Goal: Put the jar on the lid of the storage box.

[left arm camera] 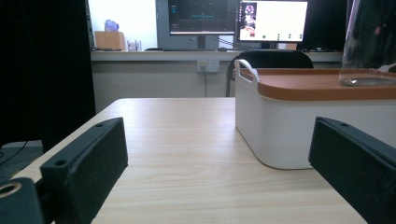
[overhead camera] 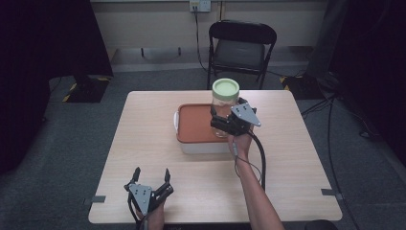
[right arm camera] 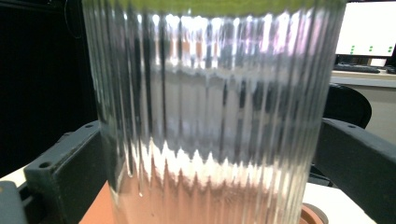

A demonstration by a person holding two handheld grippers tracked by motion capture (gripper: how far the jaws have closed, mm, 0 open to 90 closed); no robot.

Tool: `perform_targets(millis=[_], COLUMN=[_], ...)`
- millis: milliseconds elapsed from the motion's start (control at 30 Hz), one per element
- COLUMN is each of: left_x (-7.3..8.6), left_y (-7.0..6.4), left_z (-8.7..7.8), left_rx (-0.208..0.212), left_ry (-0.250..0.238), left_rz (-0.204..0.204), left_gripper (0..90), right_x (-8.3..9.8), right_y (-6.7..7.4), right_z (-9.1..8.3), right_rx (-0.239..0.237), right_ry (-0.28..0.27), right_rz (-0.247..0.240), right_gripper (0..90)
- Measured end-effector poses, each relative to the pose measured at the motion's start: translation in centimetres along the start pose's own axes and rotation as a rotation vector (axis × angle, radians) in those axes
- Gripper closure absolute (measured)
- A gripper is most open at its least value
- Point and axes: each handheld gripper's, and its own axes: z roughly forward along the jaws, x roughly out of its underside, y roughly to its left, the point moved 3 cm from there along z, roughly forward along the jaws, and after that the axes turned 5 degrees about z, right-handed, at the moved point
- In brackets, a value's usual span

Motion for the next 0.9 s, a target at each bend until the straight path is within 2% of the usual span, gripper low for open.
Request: perform_targets(millis=[900], left_x=[0.0], left_y=[0.0], left_z=[0.0], left_rx=[0.0], left_ry=[0.0], left_rz=[0.0], left_gripper=[4.2], right_x=[-0.1], right_y=[-0.1], right_z=[-1.2], right_rx=[-0.007], right_ry=[-0.016], right_rz=[0.006], right_gripper=[0.0])
